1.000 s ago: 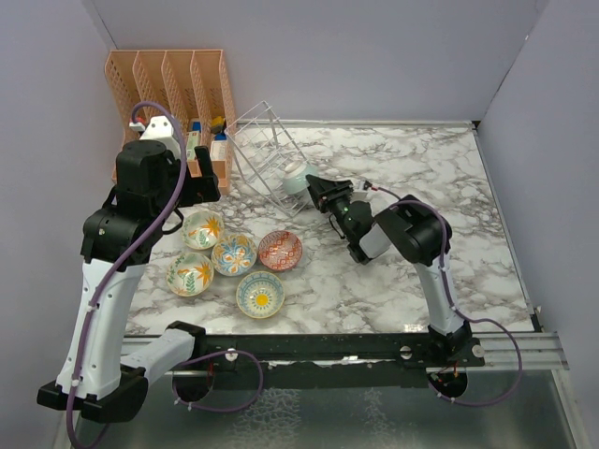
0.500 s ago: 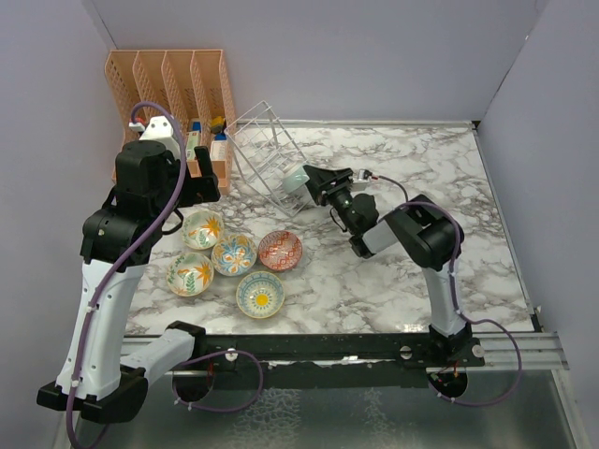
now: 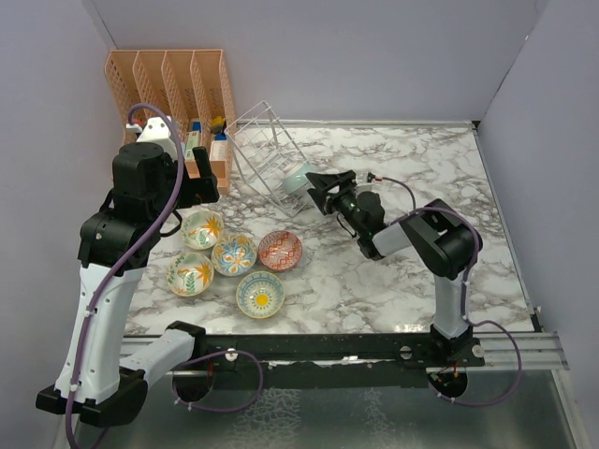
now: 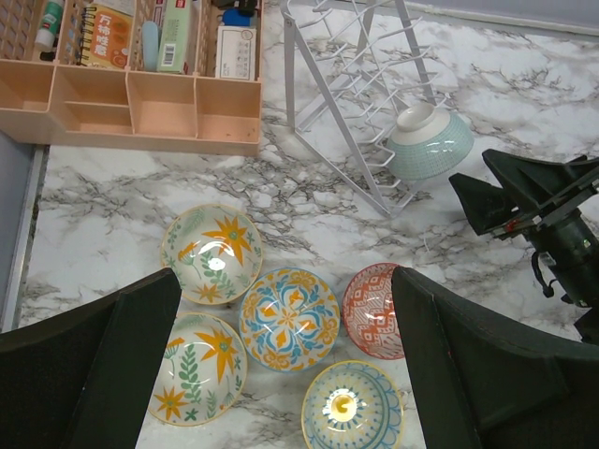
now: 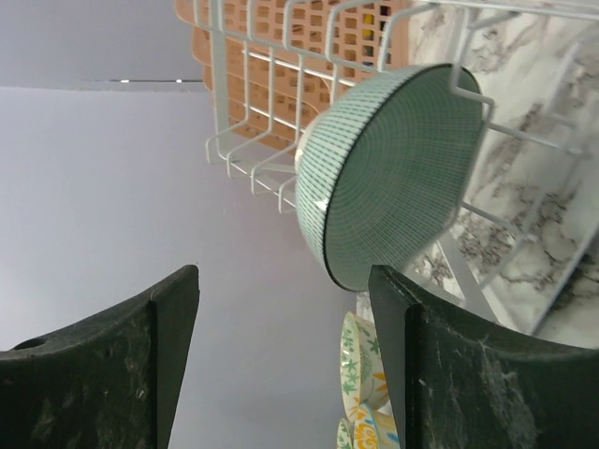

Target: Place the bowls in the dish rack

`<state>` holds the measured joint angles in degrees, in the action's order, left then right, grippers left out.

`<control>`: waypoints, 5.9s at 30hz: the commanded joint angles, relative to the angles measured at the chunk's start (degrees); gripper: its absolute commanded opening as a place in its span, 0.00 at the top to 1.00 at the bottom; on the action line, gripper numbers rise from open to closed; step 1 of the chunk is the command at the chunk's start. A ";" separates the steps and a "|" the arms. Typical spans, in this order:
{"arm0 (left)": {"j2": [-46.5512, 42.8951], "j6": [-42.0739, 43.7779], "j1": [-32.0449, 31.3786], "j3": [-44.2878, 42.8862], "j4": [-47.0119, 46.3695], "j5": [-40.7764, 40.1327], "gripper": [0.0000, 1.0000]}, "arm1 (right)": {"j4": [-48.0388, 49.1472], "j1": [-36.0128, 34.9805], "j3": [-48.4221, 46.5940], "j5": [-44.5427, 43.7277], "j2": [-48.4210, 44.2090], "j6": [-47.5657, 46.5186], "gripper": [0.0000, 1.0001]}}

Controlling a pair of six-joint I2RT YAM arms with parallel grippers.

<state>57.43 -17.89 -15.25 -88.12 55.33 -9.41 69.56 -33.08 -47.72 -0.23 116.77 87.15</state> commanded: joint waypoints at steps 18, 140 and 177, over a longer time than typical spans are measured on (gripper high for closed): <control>-2.56 0.19 -0.31 -2.55 0.53 -2.18 0.01 | -72.23 -0.67 -8.56 11.03 -29.74 -37.77 0.25; 0.45 3.51 -1.92 -6.03 0.42 -4.05 0.01 | 2.96 -1.20 -25.77 5.06 -0.84 -7.73 0.99; 0.14 3.23 -1.96 -2.86 0.70 -1.14 0.01 | 12.12 -2.47 -18.35 -4.40 9.87 1.13 0.99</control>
<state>58.30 -15.20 -17.02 -91.74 56.25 -11.79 76.40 -35.09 -66.26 -2.07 125.71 87.07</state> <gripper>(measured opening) 0.990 0.040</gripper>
